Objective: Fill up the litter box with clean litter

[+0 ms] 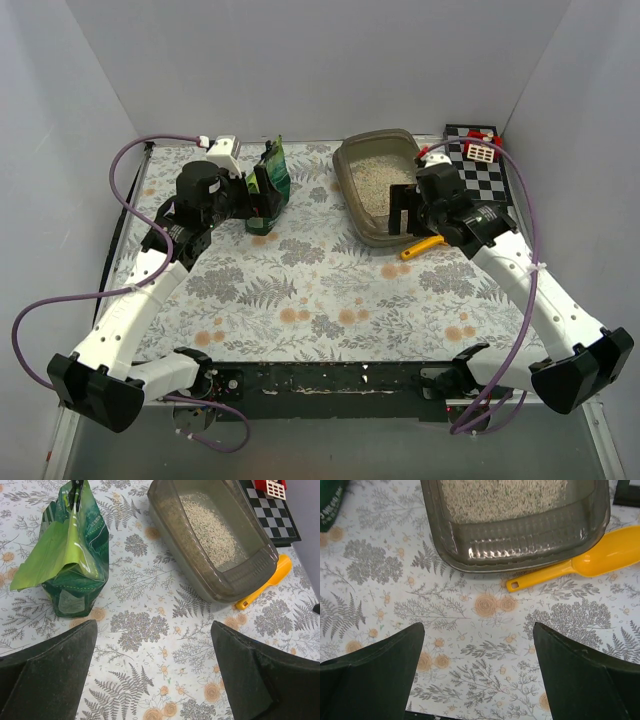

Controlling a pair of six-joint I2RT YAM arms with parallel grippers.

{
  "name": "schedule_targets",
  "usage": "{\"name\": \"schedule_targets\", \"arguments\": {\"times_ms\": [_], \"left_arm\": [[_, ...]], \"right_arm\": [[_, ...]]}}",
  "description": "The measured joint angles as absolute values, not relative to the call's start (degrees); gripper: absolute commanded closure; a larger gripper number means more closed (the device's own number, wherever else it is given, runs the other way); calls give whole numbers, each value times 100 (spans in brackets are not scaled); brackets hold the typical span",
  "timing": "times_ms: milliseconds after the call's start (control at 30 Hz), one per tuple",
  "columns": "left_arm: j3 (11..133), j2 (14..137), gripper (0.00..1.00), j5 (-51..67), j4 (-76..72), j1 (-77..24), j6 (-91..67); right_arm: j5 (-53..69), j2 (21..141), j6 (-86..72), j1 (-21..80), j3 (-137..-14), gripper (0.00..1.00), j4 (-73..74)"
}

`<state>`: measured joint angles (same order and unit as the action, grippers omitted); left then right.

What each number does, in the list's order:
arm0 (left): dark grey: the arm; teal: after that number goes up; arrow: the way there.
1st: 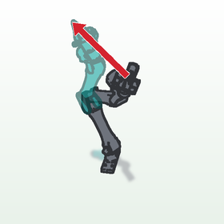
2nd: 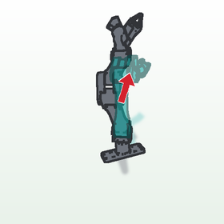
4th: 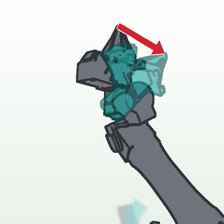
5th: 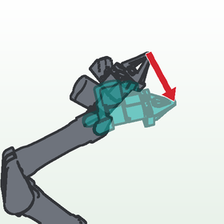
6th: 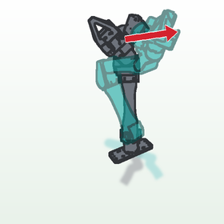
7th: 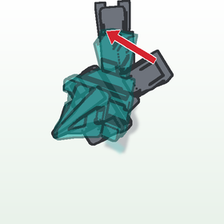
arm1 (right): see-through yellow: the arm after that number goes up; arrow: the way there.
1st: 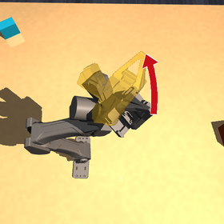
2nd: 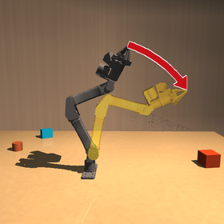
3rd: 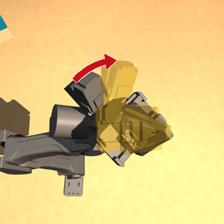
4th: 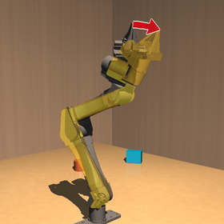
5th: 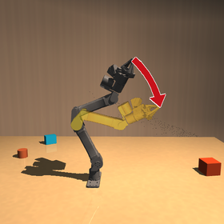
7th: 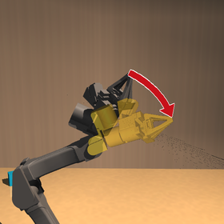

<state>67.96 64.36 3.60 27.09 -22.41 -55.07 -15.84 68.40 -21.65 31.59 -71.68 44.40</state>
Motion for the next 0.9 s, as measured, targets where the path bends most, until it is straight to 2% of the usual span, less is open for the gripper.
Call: {"name": "schedule_targets", "arguments": {"times_ms": [567,900], "left_arm": [[7109,6851,2,130,2718,-2276,-5417],[7489,7881,2,-679,2541,-2274,-5391]], "right_arm": [[-1540,7535,-1629,3159,-9262,2,4790],[-880,7679,-1638,3159,-8691,2,4606]]}}
